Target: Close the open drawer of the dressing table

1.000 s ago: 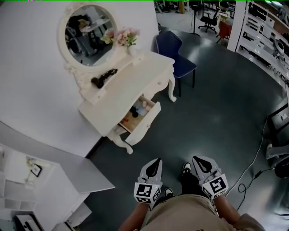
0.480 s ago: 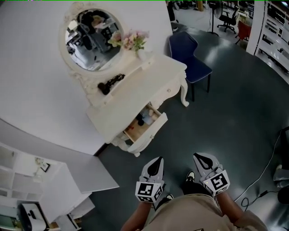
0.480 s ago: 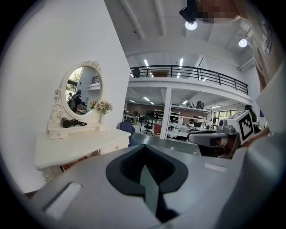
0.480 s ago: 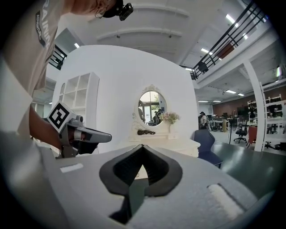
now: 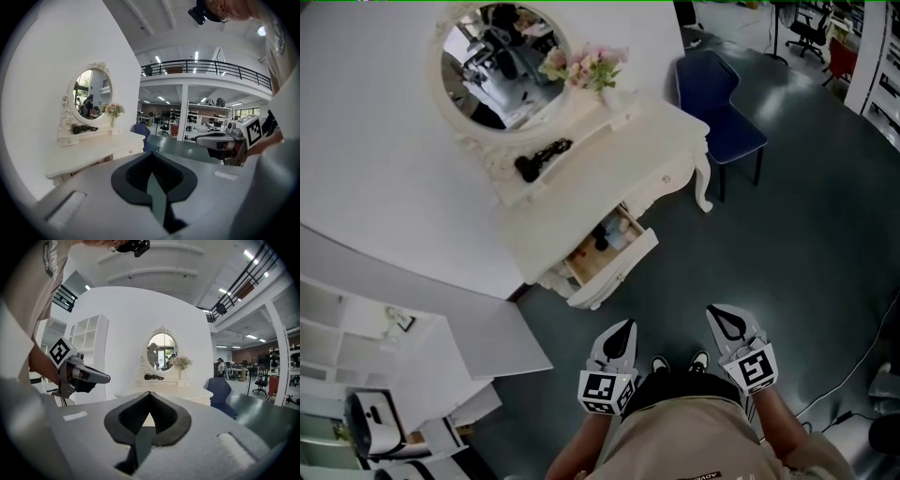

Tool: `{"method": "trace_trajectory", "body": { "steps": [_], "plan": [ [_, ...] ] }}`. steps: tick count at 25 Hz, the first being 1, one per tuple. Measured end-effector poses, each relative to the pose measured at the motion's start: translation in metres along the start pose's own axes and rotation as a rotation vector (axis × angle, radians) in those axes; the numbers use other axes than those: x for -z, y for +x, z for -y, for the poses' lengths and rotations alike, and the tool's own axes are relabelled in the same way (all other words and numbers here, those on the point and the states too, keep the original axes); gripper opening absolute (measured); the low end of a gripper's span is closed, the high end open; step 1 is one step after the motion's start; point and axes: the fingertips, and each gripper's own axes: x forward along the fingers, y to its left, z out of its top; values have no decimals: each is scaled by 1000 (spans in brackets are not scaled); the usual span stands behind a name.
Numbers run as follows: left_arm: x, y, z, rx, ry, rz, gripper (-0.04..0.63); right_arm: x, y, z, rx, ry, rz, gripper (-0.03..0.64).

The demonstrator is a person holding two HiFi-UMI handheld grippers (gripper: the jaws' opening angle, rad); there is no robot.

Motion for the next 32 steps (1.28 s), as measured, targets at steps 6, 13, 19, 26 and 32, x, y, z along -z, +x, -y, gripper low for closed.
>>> {"method": "trace_trajectory", "body": {
  "steps": [6,13,19,26,32],
  "plan": [
    [-7,13,-10,-15,28,13,17,9,12,4,-15,102,9,2],
    [-2,29,-28,-16,-6,-3,17,7,31,7,-25,109,-28,2],
    [-4,60,-72,-45,-50,-4,17,6,83,20,-80,121,-66,2],
    [-31,75,-124,-93,-106,62,17,-39,144,22,-153,44,-74,2],
    [-38,78,-172,-147,-134,100,17,-67,194,18,-197,-34,-76,3]
  ]
}}
